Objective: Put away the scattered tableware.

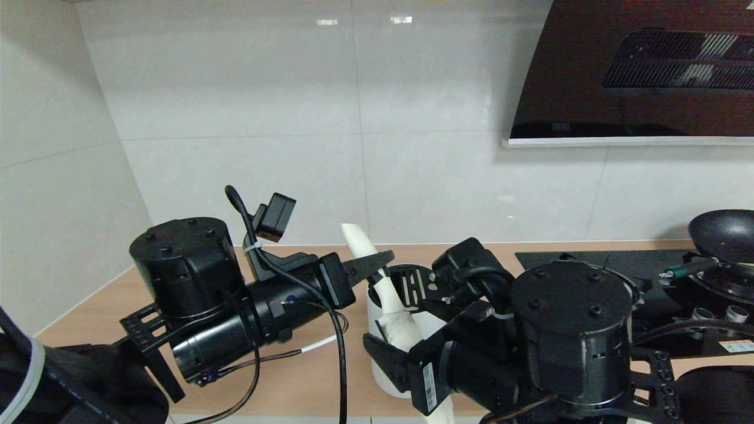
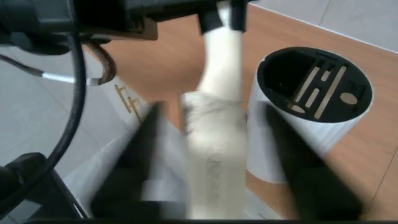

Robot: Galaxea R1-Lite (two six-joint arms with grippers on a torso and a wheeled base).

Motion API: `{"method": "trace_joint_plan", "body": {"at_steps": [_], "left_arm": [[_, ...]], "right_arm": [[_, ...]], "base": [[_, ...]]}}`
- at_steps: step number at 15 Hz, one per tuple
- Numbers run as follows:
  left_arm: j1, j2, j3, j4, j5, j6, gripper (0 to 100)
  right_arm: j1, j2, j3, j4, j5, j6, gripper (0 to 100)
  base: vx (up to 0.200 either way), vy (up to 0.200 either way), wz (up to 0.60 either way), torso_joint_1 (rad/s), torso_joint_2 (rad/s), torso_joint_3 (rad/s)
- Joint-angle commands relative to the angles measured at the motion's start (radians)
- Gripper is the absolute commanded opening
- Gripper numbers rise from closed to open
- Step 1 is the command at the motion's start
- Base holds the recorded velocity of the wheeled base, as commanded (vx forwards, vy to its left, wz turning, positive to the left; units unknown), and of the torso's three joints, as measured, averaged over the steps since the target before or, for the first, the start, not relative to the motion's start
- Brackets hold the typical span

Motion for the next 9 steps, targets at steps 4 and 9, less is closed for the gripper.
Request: {"method": "trace_joint_plan", "body": {"at_steps": [4, 9], "left_arm": [[-0.001, -0.004, -0.018, 0.001, 0.023, -0.001, 0], [0.064, -0.082, -0.190, 0.173, 0.077, 0.076, 0]], "right_arm": [[-0.003, -0.007, 0.001, -0.001, -0.001, -0.001, 100], [-0.138, -0.128, -0.015, 0.009, -0.009, -0.009, 100]], "base": [[0.000, 0.000, 0.00, 0.000, 0.00, 0.000], [0.000, 0.000, 0.00, 0.000, 0.00, 0.000]]}}
